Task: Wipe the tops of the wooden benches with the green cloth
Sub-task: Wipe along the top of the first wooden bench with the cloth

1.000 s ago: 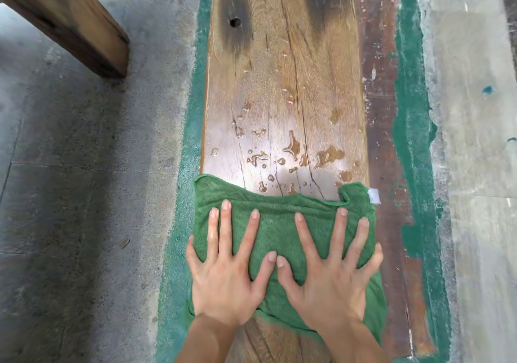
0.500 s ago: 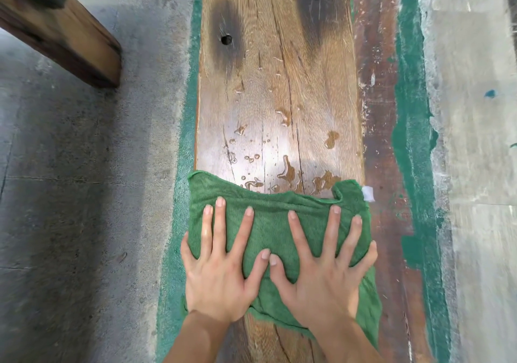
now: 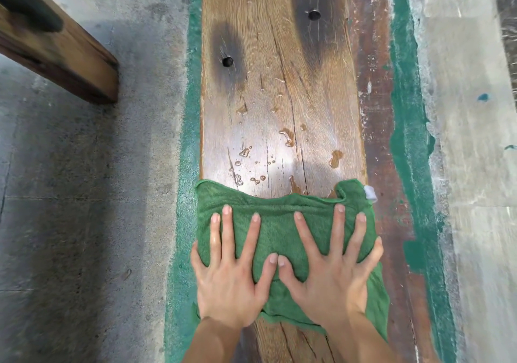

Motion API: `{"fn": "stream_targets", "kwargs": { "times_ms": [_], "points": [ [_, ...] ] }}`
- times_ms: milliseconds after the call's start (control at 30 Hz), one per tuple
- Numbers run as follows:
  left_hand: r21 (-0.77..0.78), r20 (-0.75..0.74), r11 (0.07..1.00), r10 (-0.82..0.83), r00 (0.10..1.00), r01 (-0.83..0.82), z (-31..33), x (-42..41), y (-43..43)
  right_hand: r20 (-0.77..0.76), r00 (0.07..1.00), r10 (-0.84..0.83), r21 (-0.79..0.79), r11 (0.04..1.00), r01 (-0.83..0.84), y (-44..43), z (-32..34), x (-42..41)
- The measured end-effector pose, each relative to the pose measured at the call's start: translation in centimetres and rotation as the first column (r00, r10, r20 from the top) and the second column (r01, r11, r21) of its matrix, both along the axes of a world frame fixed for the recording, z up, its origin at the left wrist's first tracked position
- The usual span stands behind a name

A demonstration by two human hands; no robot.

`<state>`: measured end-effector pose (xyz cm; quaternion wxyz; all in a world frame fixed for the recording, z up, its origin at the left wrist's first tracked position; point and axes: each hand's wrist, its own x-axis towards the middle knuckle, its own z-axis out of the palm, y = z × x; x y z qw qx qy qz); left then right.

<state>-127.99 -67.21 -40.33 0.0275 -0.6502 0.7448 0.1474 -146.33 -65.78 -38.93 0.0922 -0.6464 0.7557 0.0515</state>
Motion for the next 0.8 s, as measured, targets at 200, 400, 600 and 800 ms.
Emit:
{"fn": "stream_targets", "kwargs": {
  "times_ms": [200,400,600,800],
  "points": [
    [-0.007,-0.014,1.000,0.000,1.000,0.000,0.0,-0.2,-1.9,-0.011,1.000,-0.011,0.003,1.000,0.011,-2.0,-0.1,-0.1],
    [-0.009,-0.013,1.000,0.010,1.000,-0.010,0.1,-0.5,-4.0,0.014,1.000,-0.017,0.004,1.000,0.017,-3.9,-0.1,-0.3],
    [-0.006,0.002,1.000,0.006,1.000,-0.006,0.0,-0.5,-4.9,0.035,0.999,-0.009,0.028,1.000,0.008,-4.4,0.2,-0.3],
    [-0.002,0.009,1.000,-0.010,1.000,0.010,-0.2,-0.3,-5.7,0.024,1.000,-0.003,0.026,1.000,0.003,-5.0,0.0,-0.2]
  ]
}}
